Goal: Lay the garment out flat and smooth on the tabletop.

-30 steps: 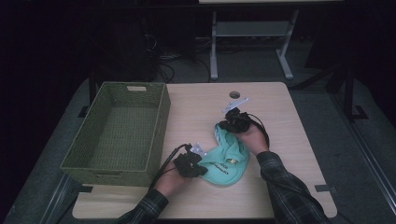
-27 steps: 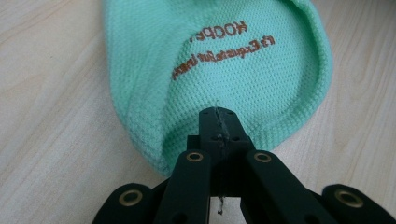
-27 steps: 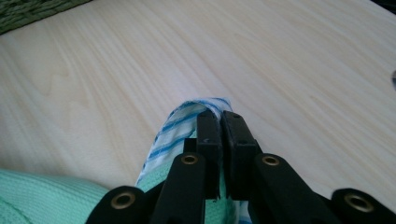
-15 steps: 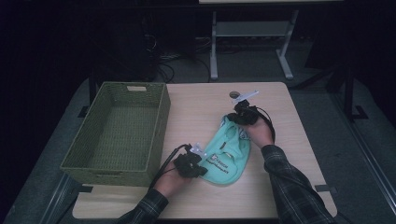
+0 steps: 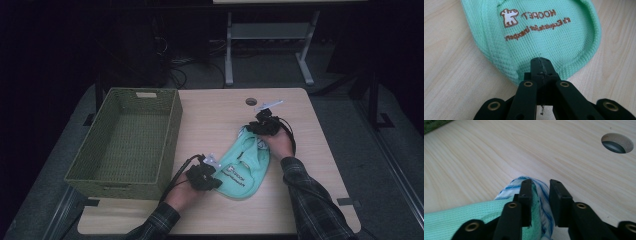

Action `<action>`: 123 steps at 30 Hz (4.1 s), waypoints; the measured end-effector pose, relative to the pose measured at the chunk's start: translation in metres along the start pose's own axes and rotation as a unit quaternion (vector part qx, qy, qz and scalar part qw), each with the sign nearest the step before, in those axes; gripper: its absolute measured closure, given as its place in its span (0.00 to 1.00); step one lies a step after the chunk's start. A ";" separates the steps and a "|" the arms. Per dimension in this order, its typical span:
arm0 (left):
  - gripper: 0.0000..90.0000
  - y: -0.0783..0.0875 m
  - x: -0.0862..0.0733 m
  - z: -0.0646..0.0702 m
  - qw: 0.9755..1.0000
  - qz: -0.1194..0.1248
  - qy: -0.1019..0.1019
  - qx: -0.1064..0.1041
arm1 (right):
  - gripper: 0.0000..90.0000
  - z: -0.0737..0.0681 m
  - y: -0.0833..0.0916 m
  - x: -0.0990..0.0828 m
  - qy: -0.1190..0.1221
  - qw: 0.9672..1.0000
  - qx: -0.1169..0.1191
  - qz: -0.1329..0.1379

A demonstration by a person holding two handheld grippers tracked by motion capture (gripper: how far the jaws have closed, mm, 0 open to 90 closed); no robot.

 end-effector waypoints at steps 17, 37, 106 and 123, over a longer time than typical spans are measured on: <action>1.00 0.000 0.000 -0.001 1.000 0.002 0.000 0.000 | 0.84 -0.002 0.053 -0.007 -0.004 0.999 0.020 0.026; 1.00 0.000 0.000 -0.002 1.000 -0.002 -0.002 -0.003 | 0.88 0.004 0.107 -0.046 0.003 0.999 -0.005 0.035; 0.81 0.011 0.014 -0.001 1.000 0.007 -0.016 -0.001 | 0.85 0.011 0.087 -0.095 -0.036 0.999 -0.004 0.018; 0.77 -0.018 0.057 -0.031 0.998 0.015 -0.028 0.051 | 0.85 -0.053 0.097 -0.117 -0.005 0.999 0.052 -0.002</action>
Point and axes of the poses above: each handheld gripper's, and its own axes: y roughly backward along the jaws, x roughly out of its top, z roughly to its right, the point moved 4 cm from there along -y, roughly forward along the jaws, and after that the axes turned 2 degrees about x, right-handed, at the moved point
